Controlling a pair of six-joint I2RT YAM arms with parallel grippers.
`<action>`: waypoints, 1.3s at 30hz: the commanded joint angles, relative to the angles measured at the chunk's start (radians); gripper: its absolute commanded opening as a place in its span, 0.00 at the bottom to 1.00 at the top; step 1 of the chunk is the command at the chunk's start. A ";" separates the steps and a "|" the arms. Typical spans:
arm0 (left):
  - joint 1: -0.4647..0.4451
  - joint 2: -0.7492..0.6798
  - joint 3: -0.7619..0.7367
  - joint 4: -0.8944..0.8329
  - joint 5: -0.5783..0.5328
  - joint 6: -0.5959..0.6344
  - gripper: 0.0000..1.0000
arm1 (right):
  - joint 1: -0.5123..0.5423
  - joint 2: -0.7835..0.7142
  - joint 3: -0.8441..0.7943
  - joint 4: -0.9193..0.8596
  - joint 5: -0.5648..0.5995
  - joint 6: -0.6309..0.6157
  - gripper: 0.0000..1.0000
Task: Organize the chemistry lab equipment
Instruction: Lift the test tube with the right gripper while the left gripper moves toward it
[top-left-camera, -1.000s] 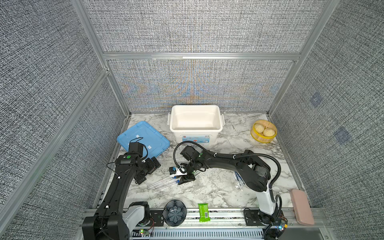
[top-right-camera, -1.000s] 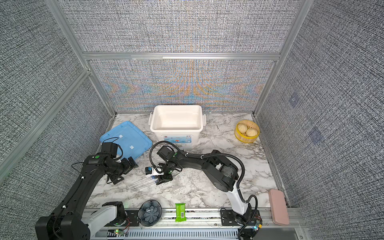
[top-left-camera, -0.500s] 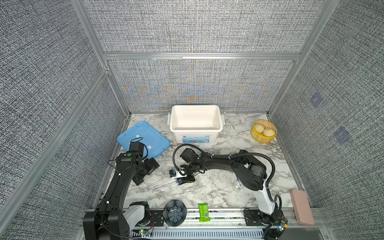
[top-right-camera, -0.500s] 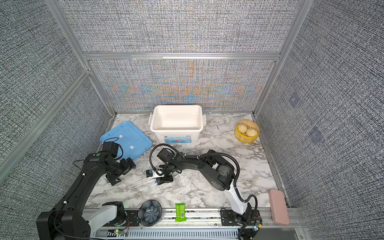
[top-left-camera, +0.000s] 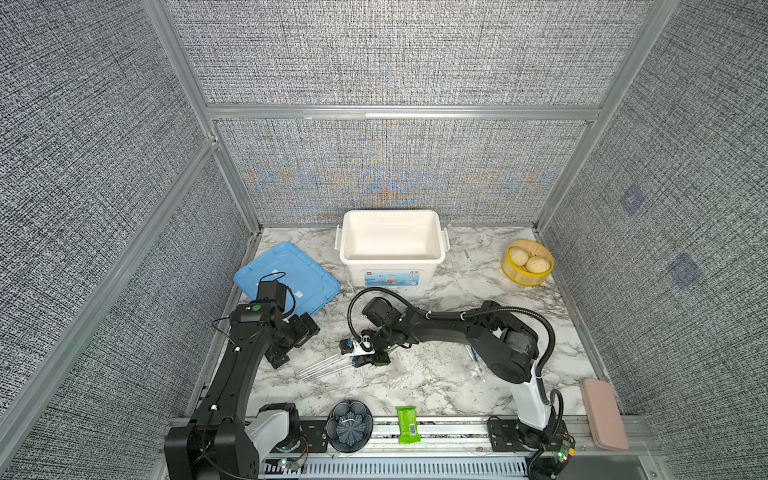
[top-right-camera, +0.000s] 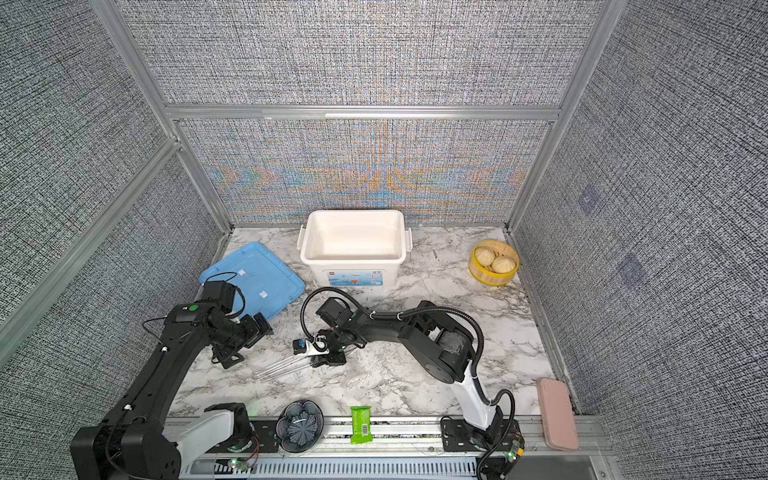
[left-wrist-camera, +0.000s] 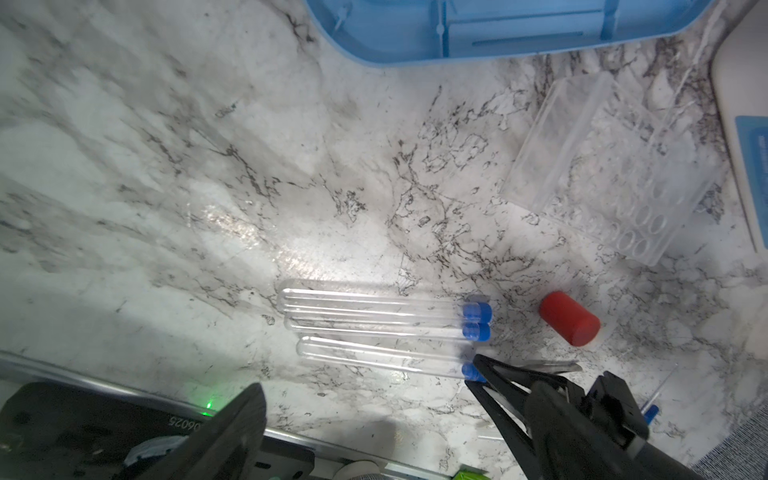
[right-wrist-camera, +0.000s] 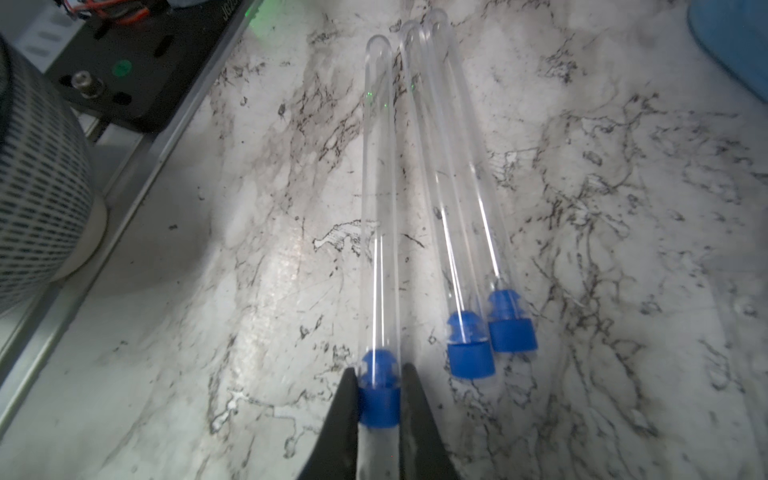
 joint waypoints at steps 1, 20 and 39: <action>0.001 -0.004 0.019 0.010 0.086 0.056 0.99 | -0.010 -0.032 0.003 -0.032 -0.042 0.023 0.13; 0.001 -0.138 -0.061 0.258 0.476 0.009 0.98 | -0.226 -0.316 -0.239 0.243 -0.098 0.397 0.13; 0.001 -0.136 -0.291 0.900 0.568 -0.463 0.88 | -0.141 -0.298 -0.269 0.585 0.051 0.834 0.13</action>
